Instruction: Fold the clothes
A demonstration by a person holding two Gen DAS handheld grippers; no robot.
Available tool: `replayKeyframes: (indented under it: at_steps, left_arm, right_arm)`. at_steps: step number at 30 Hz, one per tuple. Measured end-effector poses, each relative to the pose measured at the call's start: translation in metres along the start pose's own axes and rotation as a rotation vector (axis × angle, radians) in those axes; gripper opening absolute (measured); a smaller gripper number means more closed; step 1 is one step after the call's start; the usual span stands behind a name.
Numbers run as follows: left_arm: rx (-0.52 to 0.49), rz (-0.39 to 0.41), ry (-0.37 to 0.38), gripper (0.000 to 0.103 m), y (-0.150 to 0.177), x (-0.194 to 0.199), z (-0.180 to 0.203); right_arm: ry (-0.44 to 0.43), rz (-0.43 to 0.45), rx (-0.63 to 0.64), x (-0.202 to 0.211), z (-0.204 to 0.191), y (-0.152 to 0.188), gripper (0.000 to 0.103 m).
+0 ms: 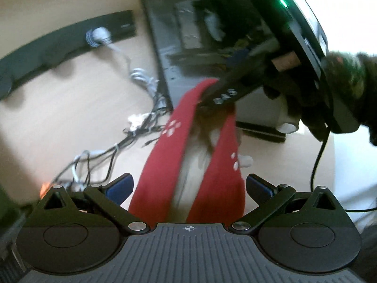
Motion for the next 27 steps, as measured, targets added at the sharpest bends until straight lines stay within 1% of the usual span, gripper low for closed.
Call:
replayKeyframes:
  at_steps: [3, 6, 7, 12, 14, 15, 16, 18, 20, 21, 22, 25, 27]
  left_arm:
    - [-0.102, 0.002, -0.015, 0.103, -0.014, -0.015, 0.019]
    - [-0.108, 0.021, -0.073, 0.103, -0.017, -0.039, 0.021]
    - [-0.108, 0.026, -0.089, 0.103, -0.018, -0.046, 0.022]
    - [-0.030, -0.015, -0.080, 0.103, -0.020, -0.068, 0.015]
    - [-0.022, -0.018, -0.084, 0.103, -0.022, -0.073, 0.015]
    - [-0.027, -0.025, -0.083, 0.097, -0.023, -0.077, 0.016]
    - [-0.034, -0.041, -0.086, 0.072, -0.023, -0.081, 0.016]
    - [-0.047, -0.073, -0.091, 0.041, -0.023, -0.088, 0.017]
    - [-0.035, -0.085, -0.087, 0.034, -0.020, -0.091, 0.015]
    - [-0.028, -0.090, -0.086, 0.027, -0.018, -0.092, 0.013]
    - [-0.013, -0.092, -0.091, 0.024, -0.017, -0.092, 0.011]
    - [0.057, -0.067, -0.096, 0.024, -0.019, -0.084, -0.002]
    - [0.123, -0.034, -0.091, 0.023, -0.023, -0.073, -0.013]
  right_arm:
    - [-0.021, 0.003, -0.035, -0.004, 0.004, 0.006, 0.103]
    - [-0.038, -0.007, -0.072, -0.006, 0.008, 0.013, 0.103]
    - [-0.045, -0.005, -0.079, -0.006, 0.010, 0.016, 0.103]
    - [-0.062, -0.019, -0.115, -0.012, 0.016, 0.026, 0.103]
    - [-0.066, -0.018, -0.128, -0.011, 0.018, 0.029, 0.103]
    - [-0.067, -0.018, -0.135, -0.011, 0.019, 0.031, 0.103]
    - [-0.069, -0.021, -0.145, -0.010, 0.020, 0.034, 0.103]
    - [-0.083, -0.031, -0.174, -0.009, 0.025, 0.039, 0.103]
    - [-0.108, -0.042, -0.214, -0.006, 0.032, 0.047, 0.103]
    - [-0.146, -0.045, -0.255, -0.002, 0.037, 0.053, 0.103]
    - [-0.184, -0.049, -0.296, 0.001, 0.042, 0.059, 0.103]
    - [-0.300, -0.076, -0.416, 0.011, 0.055, 0.080, 0.103]
    - [-0.364, -0.123, -0.480, 0.010, 0.056, 0.096, 0.103]
Point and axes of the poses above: each gripper's, at about its wrist camera, not at the fingertips, and x roughly against the way its jaws point, z to its right, y to its underside, the point moved 2 cm from there along -x, roughly the way its jaws point, and after that the axes turned 12 degrees about y, right-handed, at the moved point
